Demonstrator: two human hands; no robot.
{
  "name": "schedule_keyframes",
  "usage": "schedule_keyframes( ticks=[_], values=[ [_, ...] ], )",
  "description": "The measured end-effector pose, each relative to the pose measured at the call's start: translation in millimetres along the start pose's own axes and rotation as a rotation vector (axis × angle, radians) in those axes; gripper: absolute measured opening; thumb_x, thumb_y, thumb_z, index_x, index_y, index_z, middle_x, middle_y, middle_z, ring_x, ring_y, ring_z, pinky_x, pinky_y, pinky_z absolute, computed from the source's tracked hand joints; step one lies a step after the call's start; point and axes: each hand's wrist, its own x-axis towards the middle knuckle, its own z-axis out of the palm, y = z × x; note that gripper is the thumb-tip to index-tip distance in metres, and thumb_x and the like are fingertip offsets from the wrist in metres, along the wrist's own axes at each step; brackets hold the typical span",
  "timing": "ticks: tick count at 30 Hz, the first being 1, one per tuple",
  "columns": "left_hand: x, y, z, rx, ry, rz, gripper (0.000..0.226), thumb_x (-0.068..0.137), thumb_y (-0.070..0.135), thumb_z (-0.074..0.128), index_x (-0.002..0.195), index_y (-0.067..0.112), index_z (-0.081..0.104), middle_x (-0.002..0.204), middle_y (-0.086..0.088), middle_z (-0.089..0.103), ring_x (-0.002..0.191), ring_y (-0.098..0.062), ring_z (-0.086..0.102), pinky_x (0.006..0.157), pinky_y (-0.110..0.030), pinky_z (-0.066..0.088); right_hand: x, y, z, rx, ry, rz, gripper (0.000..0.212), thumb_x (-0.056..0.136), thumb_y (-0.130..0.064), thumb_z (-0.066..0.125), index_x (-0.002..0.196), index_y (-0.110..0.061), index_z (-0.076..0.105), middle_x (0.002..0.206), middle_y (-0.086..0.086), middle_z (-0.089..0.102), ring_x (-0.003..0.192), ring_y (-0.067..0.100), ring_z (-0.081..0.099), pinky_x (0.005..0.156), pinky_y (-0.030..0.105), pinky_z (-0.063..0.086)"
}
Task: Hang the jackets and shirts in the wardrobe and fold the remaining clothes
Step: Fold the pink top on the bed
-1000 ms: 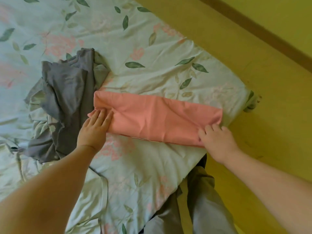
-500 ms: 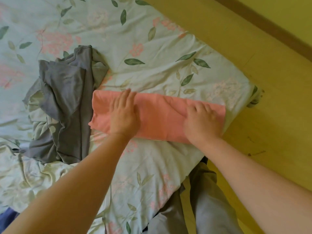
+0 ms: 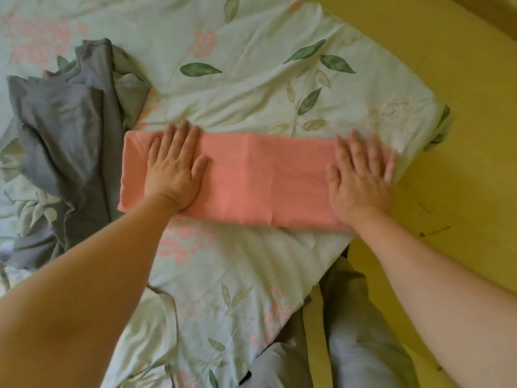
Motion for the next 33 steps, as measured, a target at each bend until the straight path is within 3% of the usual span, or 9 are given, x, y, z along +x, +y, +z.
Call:
schedule_keyframes(
  ticks=[3,6,10,13,16,20,23,28,33],
  values=[
    [7.6,-23.5,-17.2,0.039,0.021,-0.011,0.072,0.102,0.067,0.020,0.160,0.025,0.021,0.167,-0.002,0.024,0.155,-0.025,0.017,0.127,-0.047,0.006,9.5,18.6,-18.4,0.044,0.065,0.032,0.064,0.101,-0.056,0.033,0.155,-0.022,0.029,0.156,0.014,0.031,0.147,0.035,0.022,0.120,0.061,0.013],
    [17.2,-43.3,-42.3,0.167,-0.018,0.039,0.080,0.091,0.080,0.034,0.144,0.021,0.042,0.138,-0.014,0.054,0.131,-0.037,0.045,0.118,-0.053,0.022,26.6,26.4,-40.5,0.034,0.029,-0.095,0.058,0.088,-0.057,0.054,0.128,-0.016,0.051,0.125,0.016,0.053,0.117,0.037,0.044,0.100,0.052,0.037],
    [46.2,-50.1,-92.2,0.289,-0.395,0.118,0.058,0.080,0.070,0.067,0.116,0.026,0.057,0.106,-0.004,0.066,0.101,-0.032,0.059,0.096,-0.047,0.047,54.6,29.4,-71.3,0.065,-0.288,-0.251,0.040,0.085,-0.054,0.069,0.095,-0.022,0.048,0.103,0.001,0.049,0.097,0.026,0.051,0.076,0.036,0.040],
    [57.8,-35.9,-124.8,0.466,-0.573,0.158,0.035,0.085,0.059,0.070,0.091,0.026,0.059,0.087,0.005,0.057,0.086,-0.022,0.054,0.083,-0.037,0.050,70.3,25.8,-97.5,0.089,-0.468,-0.312,0.043,0.082,-0.041,0.079,0.077,-0.026,0.039,0.084,-0.002,0.051,0.071,0.014,0.046,0.055,0.031,0.028],
    [51.7,-31.4,-157.4,0.419,-0.448,0.149,0.031,0.087,0.049,0.073,0.092,0.020,0.065,0.090,0.000,0.063,0.086,-0.025,0.058,0.078,-0.038,0.051,82.4,23.3,-136.0,0.051,-0.485,-0.289,0.042,0.081,-0.038,0.080,0.079,-0.025,0.041,0.081,-0.003,0.051,0.070,0.014,0.047,0.054,0.032,0.031],
    [29.1,-43.3,-199.1,0.296,-0.191,0.048,0.006,0.090,0.022,0.065,0.086,0.024,0.060,0.075,0.001,0.059,0.071,-0.028,0.058,0.063,-0.039,0.053,95.5,33.2,-199.9,0.093,-0.291,-0.207,0.029,0.088,-0.034,0.072,0.104,-0.028,0.049,0.100,0.004,0.061,0.085,0.029,0.056,0.066,0.036,0.044],
    [10.6,-47.7,-217.3,0.228,0.099,0.084,0.019,0.081,0.007,0.069,0.079,0.019,0.054,0.069,-0.004,0.053,0.062,-0.026,0.049,0.055,-0.034,0.043,90.8,37.2,-240.6,0.068,-0.046,-0.207,0.027,0.085,-0.017,0.058,0.106,-0.034,0.058,0.099,0.005,0.065,0.086,0.034,0.060,0.061,0.034,0.040],
    [-21.6,-44.0,-202.5,0.223,0.331,0.194,0.006,0.083,0.002,0.060,0.088,0.002,0.064,0.086,-0.023,0.065,0.081,-0.045,0.064,0.069,-0.052,0.051,54.6,36.0,-235.4,-0.022,0.445,-0.361,0.020,0.080,0.000,0.063,0.098,-0.009,0.064,0.095,0.020,0.065,0.082,0.043,0.061,0.065,0.041,0.039],
    [-59.3,-29.3,-126.7,0.262,0.267,0.323,0.010,0.073,-0.004,0.056,0.074,0.002,0.064,0.068,-0.020,0.061,0.064,-0.038,0.063,0.056,-0.047,0.050,19.3,50.3,-145.9,-0.155,0.277,-0.366,0.012,0.083,-0.003,0.060,0.092,-0.006,0.066,0.091,0.017,0.064,0.092,0.038,0.060,0.068,0.044,0.041]
  ],
)
